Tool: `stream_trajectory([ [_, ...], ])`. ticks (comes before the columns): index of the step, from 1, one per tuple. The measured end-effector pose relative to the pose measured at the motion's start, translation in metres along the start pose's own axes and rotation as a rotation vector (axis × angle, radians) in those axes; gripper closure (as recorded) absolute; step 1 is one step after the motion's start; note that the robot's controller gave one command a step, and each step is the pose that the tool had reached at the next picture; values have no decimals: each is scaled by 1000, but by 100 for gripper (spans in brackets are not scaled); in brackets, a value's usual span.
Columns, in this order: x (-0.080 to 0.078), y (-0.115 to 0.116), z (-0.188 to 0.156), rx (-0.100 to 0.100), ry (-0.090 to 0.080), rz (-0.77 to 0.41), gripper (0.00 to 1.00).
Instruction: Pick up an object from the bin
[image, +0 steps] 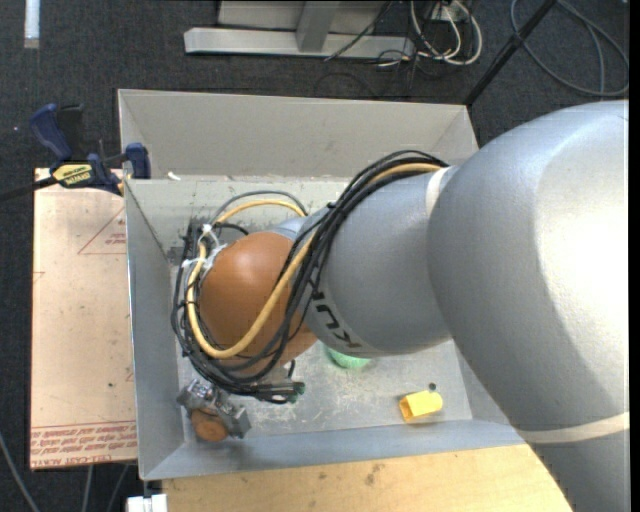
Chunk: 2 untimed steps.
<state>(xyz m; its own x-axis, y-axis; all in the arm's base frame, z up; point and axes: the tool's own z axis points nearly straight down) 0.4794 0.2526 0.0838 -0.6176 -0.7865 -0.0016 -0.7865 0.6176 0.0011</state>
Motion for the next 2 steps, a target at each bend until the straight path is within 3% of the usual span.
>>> stream_trajectory([
  [2,-1,0,-10,1,-2,0,100],
])
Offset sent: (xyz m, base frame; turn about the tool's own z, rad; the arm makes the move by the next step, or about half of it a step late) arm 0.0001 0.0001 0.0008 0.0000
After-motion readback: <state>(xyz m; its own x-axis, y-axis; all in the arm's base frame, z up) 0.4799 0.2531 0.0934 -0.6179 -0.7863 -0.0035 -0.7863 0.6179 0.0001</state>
